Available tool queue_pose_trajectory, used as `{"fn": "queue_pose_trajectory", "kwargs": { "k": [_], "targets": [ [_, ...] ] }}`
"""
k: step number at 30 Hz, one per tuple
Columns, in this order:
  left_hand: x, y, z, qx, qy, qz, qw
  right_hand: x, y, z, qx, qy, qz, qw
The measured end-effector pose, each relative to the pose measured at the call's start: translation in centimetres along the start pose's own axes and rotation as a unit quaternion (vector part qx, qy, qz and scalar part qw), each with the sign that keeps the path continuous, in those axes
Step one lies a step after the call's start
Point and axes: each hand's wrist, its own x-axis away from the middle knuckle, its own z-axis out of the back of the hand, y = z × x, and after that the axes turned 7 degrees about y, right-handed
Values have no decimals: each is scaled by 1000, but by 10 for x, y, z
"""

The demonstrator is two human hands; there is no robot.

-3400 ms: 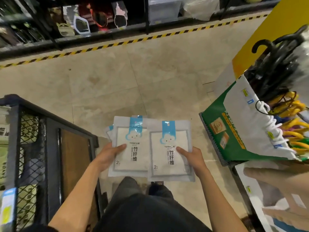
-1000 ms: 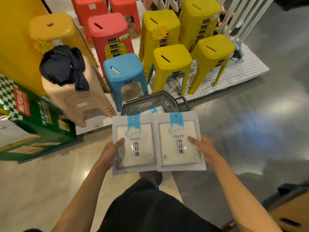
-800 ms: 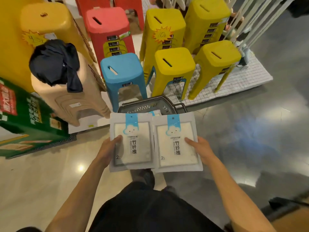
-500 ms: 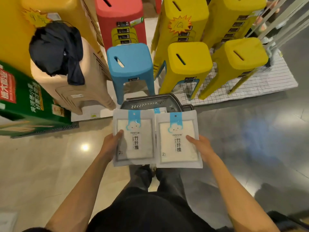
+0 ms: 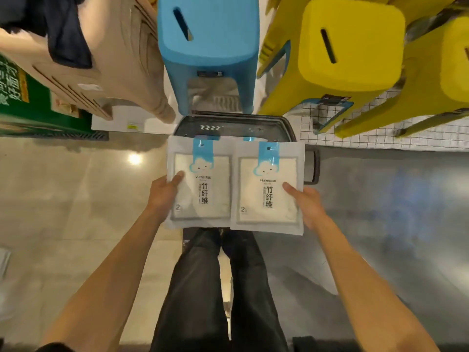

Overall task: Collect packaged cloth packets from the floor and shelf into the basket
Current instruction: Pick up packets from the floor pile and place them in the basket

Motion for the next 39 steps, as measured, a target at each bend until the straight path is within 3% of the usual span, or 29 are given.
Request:
{"fn": "queue_pose_trajectory", "kwargs": {
  "k": [10, 21, 29, 39],
  "targets": [
    [-162, -56, -83, -29, 13, 5, 999, -184, 61, -56, 26, -18, -40, 999],
    [-312, -140, -164, -26, 42, -16, 999, -342, 125, -110, 15, 24, -30, 999],
    [-351, -164, -176, -20, 114, -42, 992, -381, 155, -134, 66, 125, 40, 989],
    [-368, -161, -181, -65, 101, -28, 992, -393, 157, -143, 124, 187, 62, 972]
  ]
}}
